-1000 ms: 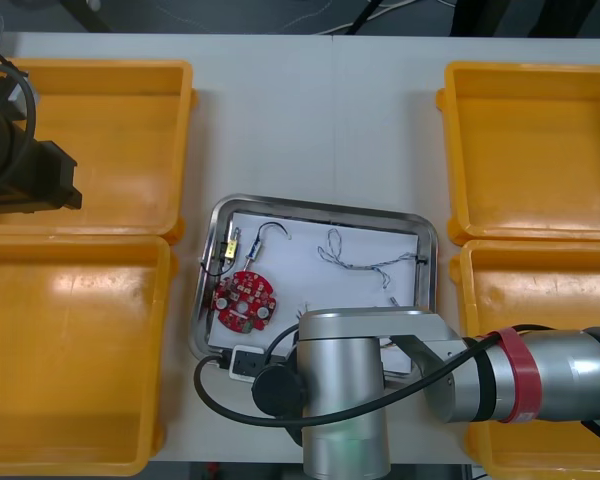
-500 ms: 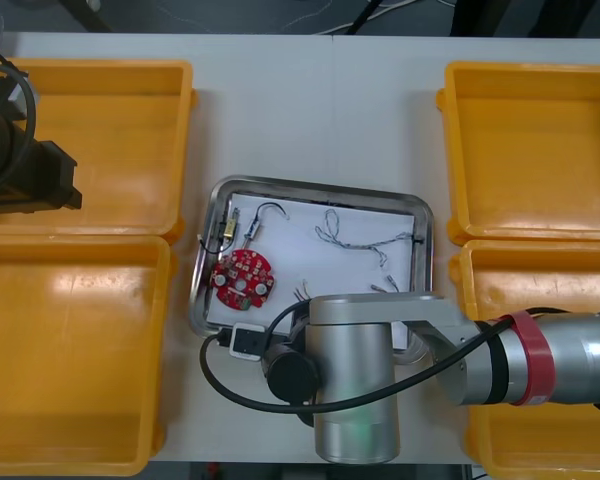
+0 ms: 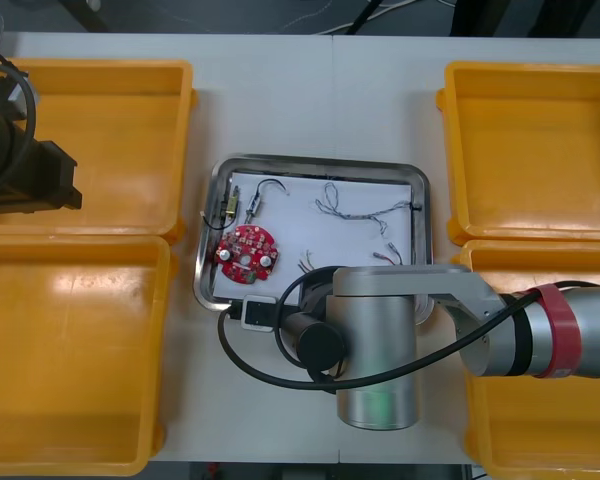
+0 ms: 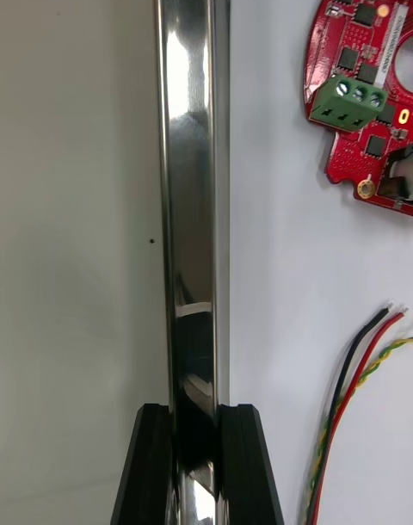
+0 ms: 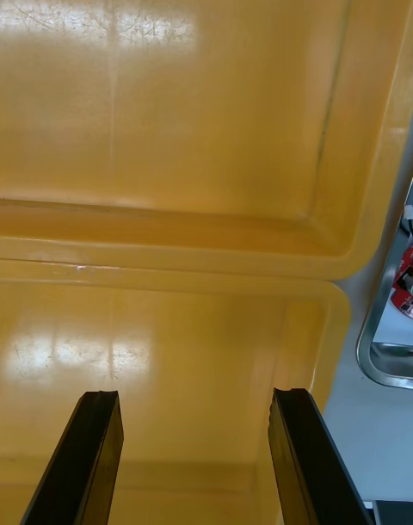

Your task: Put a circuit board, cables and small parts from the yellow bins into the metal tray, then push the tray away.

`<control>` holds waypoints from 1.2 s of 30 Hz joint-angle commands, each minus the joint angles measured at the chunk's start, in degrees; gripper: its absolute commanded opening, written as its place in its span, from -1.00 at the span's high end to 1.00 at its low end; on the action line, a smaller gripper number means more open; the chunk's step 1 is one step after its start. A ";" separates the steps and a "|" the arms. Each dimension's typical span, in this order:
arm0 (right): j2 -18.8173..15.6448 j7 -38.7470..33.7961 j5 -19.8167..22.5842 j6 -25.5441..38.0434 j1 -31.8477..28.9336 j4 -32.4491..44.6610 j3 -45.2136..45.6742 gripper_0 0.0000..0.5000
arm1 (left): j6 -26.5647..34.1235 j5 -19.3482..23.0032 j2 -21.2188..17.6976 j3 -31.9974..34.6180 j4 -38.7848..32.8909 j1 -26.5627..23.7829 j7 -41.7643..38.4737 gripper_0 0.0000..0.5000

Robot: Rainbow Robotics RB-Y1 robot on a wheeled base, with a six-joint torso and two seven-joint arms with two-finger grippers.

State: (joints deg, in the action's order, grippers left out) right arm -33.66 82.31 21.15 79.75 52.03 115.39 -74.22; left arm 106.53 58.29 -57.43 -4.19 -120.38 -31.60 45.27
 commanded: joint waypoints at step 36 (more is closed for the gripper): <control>-6.77 6.37 -4.36 -18.58 8.00 -7.98 3.12 1.00 | -0.45 0.42 0.48 1.73 -1.17 0.40 2.63 -1.00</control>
State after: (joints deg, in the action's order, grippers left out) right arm -39.52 87.08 18.06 62.85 57.05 107.88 -73.02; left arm 106.53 58.31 -57.42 -4.19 -120.38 -31.60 45.28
